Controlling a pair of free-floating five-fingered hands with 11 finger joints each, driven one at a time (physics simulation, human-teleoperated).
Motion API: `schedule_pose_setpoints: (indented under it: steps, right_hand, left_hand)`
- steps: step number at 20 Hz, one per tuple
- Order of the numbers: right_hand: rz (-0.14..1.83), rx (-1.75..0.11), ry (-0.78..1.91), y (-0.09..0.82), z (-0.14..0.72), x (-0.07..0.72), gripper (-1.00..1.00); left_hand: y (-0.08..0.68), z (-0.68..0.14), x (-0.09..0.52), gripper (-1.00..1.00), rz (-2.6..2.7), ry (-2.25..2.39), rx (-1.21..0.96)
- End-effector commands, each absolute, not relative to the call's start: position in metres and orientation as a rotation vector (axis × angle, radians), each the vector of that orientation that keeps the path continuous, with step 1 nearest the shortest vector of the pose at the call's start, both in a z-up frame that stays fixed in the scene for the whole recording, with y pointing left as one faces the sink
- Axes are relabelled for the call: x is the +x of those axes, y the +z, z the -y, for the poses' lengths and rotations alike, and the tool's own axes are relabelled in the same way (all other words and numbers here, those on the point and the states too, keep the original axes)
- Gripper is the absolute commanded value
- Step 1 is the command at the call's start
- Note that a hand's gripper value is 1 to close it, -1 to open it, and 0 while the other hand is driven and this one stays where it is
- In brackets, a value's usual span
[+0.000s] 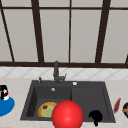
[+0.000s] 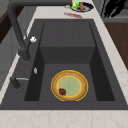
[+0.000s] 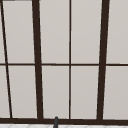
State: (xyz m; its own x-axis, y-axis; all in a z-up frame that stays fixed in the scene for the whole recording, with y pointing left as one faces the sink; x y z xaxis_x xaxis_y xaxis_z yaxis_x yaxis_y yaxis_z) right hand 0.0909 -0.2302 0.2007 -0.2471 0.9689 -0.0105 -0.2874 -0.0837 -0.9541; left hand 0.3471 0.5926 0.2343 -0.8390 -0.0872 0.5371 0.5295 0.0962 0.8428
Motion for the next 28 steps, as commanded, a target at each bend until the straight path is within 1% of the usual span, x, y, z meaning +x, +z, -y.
schedule_pose_setpoints:
  steps: [1, 14, 28]
  right_hand:
    - [1.128, -0.89, 1.549, 0.201, 0.23, 0.091, 0.0]
    - [1.128, -0.89, 1.549, 0.201, 0.23, 0.091, 0.0]
    - [1.128, -0.89, 1.549, 0.201, 0.23, 0.091, 0.0]
  left_hand:
    - [0.244, -0.567, 0.347, 1.0, 1.877, -1.795, -0.452]
    - [0.251, -0.477, 0.347, 1.0, 1.854, -1.833, -0.421]
    - [0.224, -0.376, 0.346, 1.0, 1.825, -1.851, -0.408]
